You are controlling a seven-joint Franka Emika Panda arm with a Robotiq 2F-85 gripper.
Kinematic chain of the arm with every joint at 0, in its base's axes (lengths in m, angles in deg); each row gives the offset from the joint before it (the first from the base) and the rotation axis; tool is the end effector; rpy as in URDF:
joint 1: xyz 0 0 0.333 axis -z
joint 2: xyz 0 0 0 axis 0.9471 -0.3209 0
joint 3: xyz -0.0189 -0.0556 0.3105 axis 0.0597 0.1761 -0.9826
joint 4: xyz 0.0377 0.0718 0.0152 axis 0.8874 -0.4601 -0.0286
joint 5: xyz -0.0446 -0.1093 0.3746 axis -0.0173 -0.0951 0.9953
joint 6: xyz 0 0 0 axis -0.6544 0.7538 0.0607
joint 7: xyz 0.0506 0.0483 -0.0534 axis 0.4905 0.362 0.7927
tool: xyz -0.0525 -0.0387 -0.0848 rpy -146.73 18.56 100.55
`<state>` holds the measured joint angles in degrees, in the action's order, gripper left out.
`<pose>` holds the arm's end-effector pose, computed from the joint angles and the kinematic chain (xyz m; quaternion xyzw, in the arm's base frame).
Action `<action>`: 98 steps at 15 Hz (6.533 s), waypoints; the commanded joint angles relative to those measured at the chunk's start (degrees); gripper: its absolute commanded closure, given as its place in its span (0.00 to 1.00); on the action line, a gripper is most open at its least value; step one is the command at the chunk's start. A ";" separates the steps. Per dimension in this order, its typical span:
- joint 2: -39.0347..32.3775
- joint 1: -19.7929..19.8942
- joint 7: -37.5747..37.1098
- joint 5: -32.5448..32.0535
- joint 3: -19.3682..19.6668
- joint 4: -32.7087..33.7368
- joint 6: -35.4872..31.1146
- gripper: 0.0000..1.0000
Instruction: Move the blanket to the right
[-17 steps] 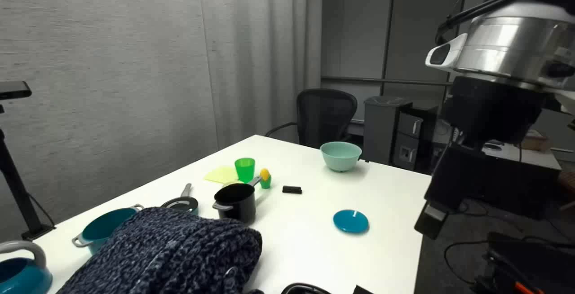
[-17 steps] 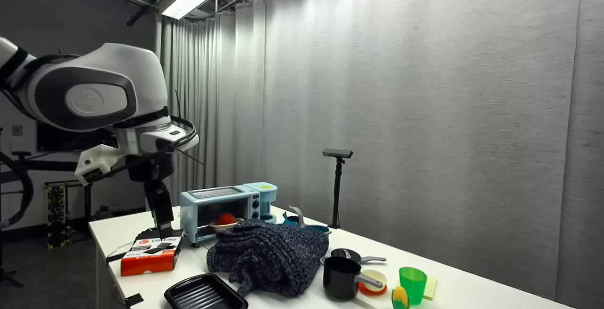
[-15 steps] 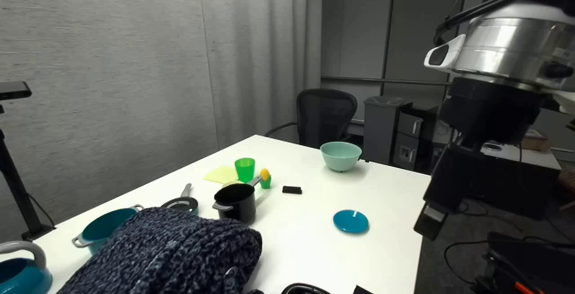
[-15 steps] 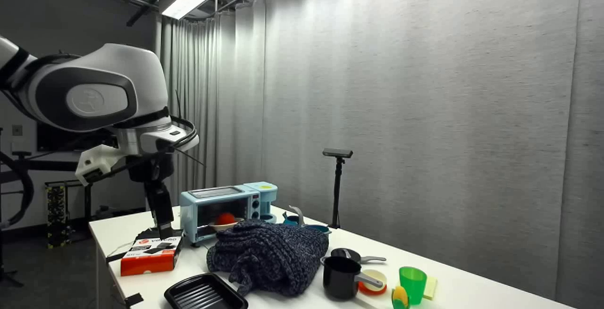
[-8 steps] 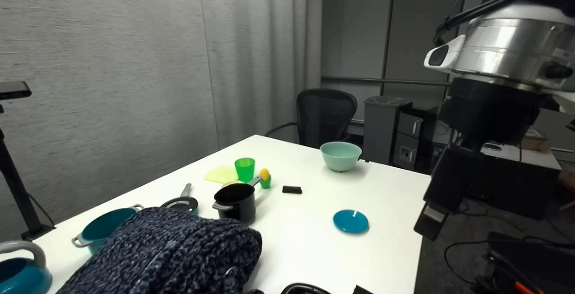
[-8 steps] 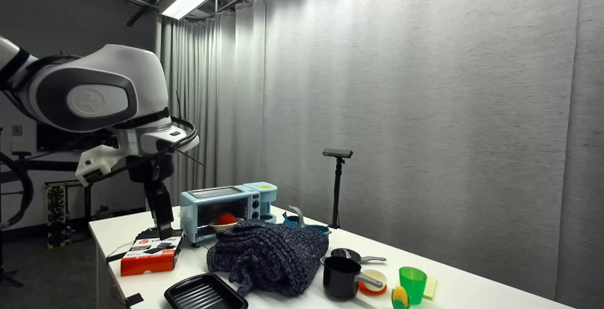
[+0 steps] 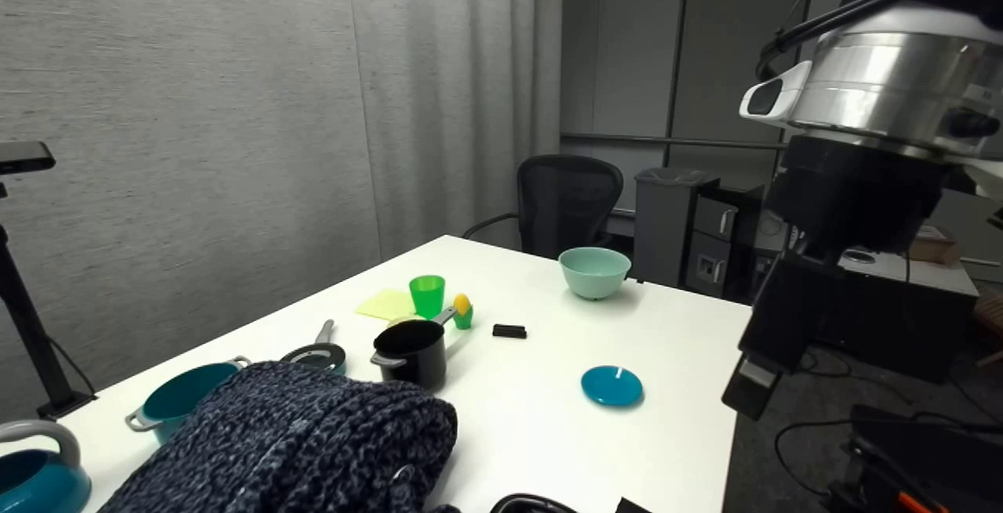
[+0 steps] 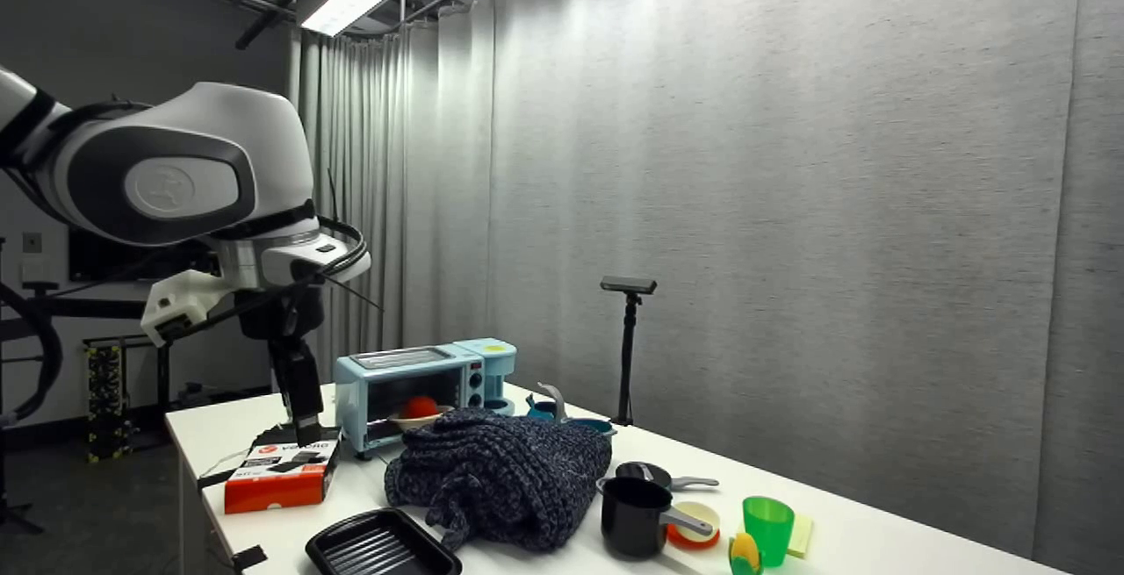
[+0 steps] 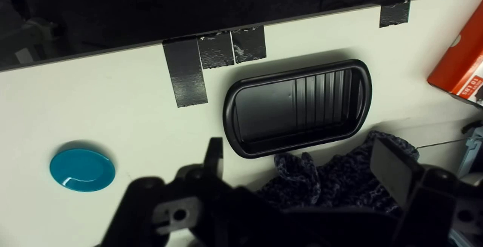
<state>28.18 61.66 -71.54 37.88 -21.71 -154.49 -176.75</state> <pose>0.3247 0.1330 0.4169 -0.9892 0.0705 -0.1010 0.0790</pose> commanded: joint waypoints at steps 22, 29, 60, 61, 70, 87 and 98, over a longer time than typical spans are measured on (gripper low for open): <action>-26.32 7.58 -3.58 -15.31 1.60 24.37 -6.31 0.00; -28.15 7.34 -2.67 -15.94 1.42 25.97 -5.53 0.00; -64.46 -3.55 1.03 -23.42 4.76 61.46 -1.27 0.00; -66.51 -4.04 1.12 -23.58 4.88 64.05 -0.21 0.00; -85.55 -8.16 0.48 -21.74 6.68 89.22 1.93 0.00; -97.33 -6.55 -8.68 -14.19 6.64 105.52 -4.87 0.99; -100.71 -5.75 -3.61 -8.15 3.65 107.00 1.43 1.00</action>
<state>-70.16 57.00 -77.89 29.36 -19.71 -51.49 -178.70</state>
